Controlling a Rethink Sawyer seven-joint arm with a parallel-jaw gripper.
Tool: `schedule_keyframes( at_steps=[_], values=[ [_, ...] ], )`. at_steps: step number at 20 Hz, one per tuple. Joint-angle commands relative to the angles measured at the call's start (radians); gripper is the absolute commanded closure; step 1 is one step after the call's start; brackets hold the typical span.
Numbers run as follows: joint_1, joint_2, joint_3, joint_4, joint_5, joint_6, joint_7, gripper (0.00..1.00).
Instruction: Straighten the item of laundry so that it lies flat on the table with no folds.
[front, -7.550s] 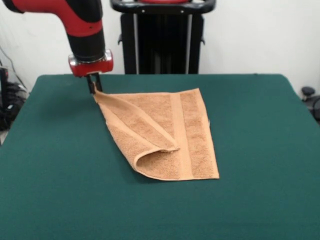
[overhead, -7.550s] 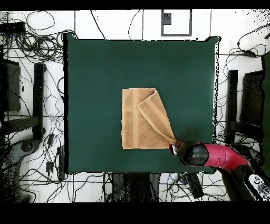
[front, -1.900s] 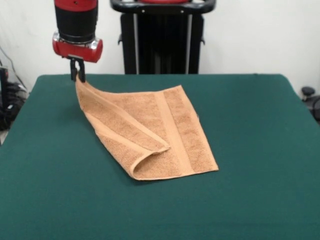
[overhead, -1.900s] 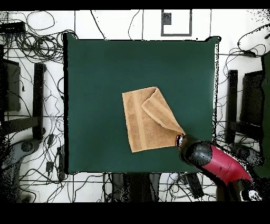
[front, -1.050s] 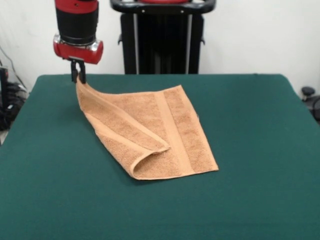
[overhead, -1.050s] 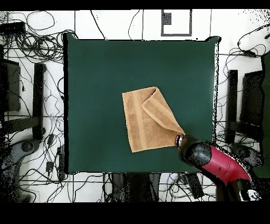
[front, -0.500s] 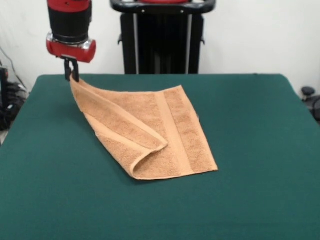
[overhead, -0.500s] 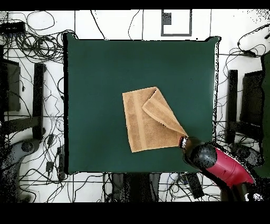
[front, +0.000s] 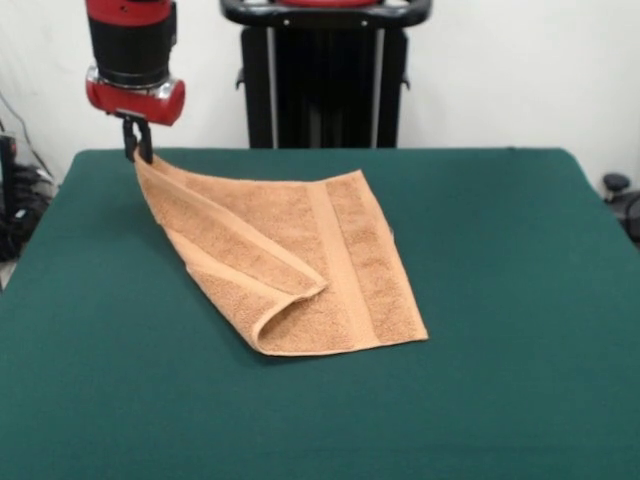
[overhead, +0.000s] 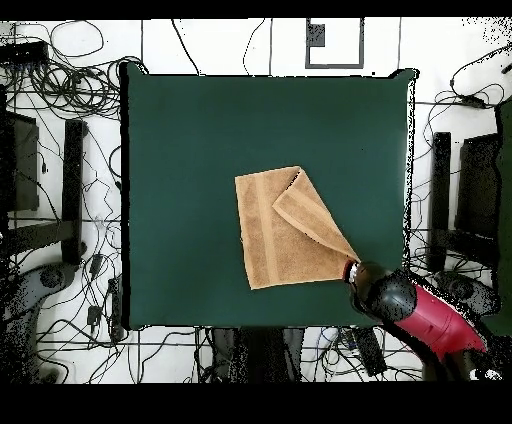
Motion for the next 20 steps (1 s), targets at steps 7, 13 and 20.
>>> schedule_keyframes(
  at_steps=[7,13,20],
  values=[
    [0.037,0.109,0.064,-0.073,-0.010,-0.030,0.135,0.00],
    [0.018,0.099,0.091,-0.068,-0.013,0.000,0.104,0.00],
    [0.011,0.076,0.096,-0.052,-0.012,0.001,0.101,0.00]
  ],
)
